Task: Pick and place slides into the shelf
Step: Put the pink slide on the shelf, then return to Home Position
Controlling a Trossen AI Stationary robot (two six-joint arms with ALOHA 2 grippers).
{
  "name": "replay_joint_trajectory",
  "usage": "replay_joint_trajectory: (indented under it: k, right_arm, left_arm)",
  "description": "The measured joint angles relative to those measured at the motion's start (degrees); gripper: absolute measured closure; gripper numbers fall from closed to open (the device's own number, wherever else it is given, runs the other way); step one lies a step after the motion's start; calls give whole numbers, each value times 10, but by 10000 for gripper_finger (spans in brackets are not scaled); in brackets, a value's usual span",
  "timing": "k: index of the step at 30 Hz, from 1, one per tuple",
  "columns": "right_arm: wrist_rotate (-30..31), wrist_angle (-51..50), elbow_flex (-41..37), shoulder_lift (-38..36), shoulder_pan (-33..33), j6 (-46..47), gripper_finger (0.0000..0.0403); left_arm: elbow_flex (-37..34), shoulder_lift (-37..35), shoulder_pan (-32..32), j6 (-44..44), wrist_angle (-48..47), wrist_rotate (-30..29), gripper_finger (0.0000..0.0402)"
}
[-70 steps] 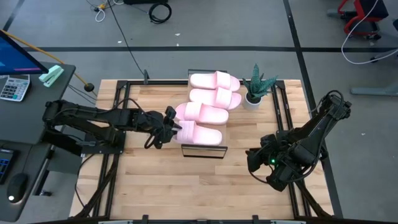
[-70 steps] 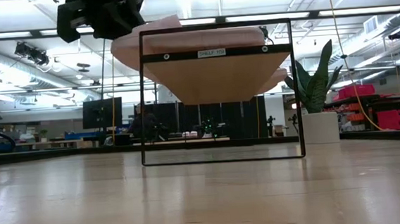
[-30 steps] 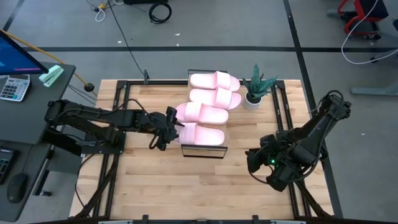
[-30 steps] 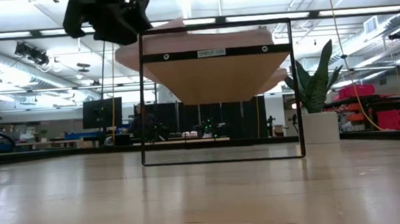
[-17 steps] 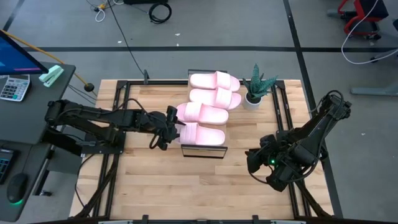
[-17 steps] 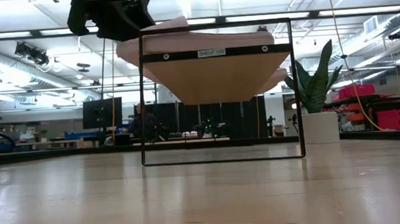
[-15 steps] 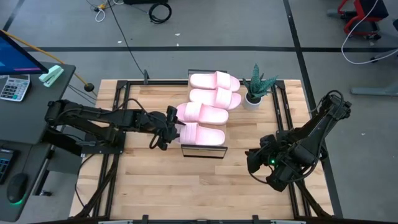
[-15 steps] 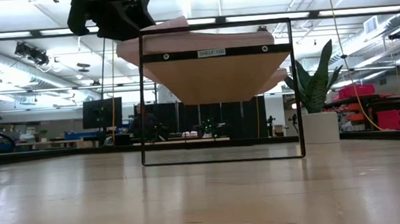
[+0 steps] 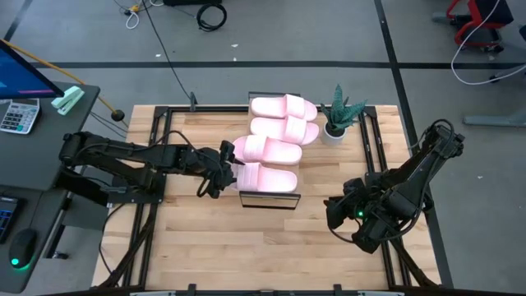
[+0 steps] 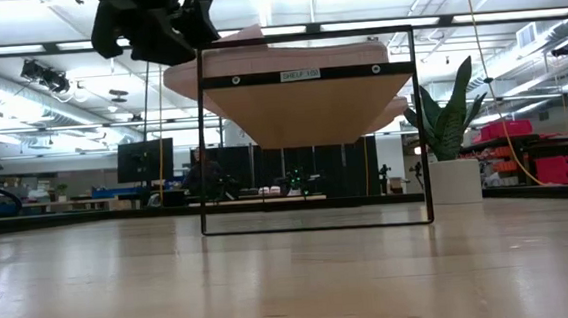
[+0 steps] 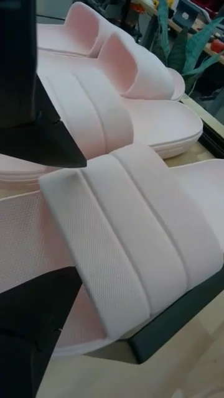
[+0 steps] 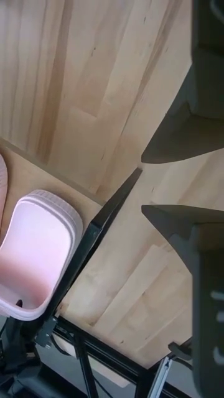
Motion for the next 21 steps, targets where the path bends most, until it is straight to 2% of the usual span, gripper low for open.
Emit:
replay_joint_trajectory:
  k: [4,11,14,21]
  right_arm:
    - [0,0,0,0,0,-1,279]
    - [0,0,0,0,0,-3,279]
    - [0,0,0,0,0,-3,279]
    - [0,0,0,0,0,-4,279]
  left_arm:
    - [0,0,0,3,1,-3,124]
    - [0,-1,0,16,-2,-53,127]
    - [0,-8,0,17,-6,-57,127]
    - [0,-28,0,15,-55,-76,127]
